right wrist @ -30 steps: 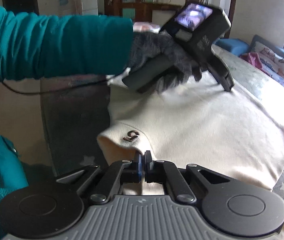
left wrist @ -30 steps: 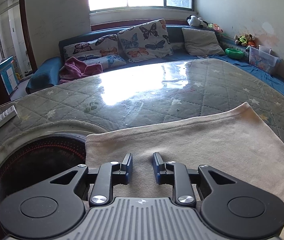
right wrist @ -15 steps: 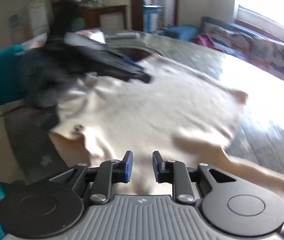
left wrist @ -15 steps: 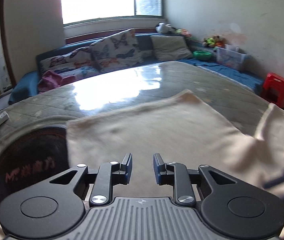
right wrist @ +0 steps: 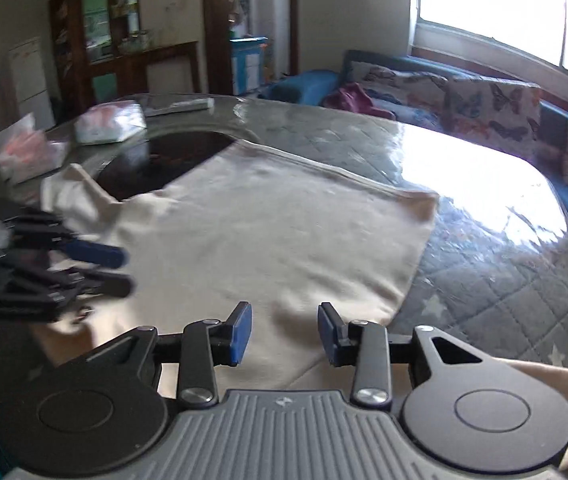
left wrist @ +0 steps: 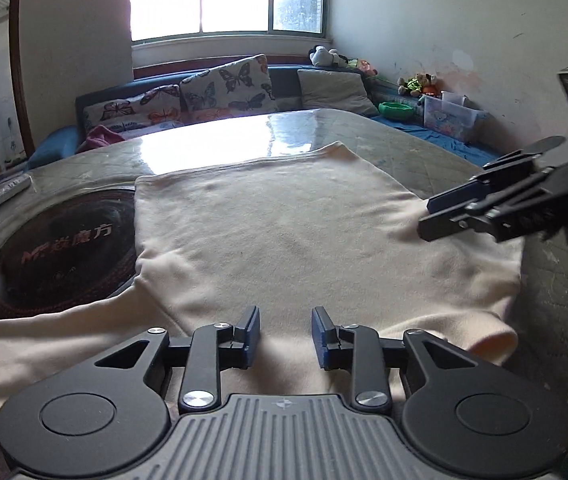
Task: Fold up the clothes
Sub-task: 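Straighten the sweatshirt edge with the right gripper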
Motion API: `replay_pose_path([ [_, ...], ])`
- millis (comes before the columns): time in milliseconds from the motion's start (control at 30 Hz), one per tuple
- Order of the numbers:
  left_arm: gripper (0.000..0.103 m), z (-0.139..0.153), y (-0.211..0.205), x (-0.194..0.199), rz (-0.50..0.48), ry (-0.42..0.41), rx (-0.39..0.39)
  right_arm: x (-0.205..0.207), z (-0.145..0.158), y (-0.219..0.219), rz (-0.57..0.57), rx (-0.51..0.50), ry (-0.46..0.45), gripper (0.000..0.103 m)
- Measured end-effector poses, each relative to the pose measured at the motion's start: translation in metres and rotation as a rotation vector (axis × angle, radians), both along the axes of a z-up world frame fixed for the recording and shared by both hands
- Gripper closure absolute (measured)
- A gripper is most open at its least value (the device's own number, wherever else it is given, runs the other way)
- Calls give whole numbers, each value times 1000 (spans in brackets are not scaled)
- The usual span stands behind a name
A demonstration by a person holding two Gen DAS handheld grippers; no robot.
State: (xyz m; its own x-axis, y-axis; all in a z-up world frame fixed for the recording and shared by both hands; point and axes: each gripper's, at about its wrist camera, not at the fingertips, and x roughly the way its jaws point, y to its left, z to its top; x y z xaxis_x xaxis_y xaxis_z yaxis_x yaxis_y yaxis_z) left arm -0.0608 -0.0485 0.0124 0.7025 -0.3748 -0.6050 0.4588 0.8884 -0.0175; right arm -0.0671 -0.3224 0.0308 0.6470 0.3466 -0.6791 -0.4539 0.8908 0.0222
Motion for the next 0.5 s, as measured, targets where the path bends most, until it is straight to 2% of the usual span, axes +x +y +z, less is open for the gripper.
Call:
replay_pose_path([
  [100, 70, 1, 7, -1, 9, 13, -18, 9, -13, -16, -71, 12, 28, 67],
  [167, 68, 1, 11, -2, 15, 23, -30, 4, -11, -24, -90, 50, 22, 67],
  [300, 67, 2, 12, -2, 15, 26, -28, -15, -1, -33, -114, 42, -25, 63],
  [500, 65, 1, 11, -4, 19, 24, -31, -29, -12, -64, -224, 25, 0, 63],
])
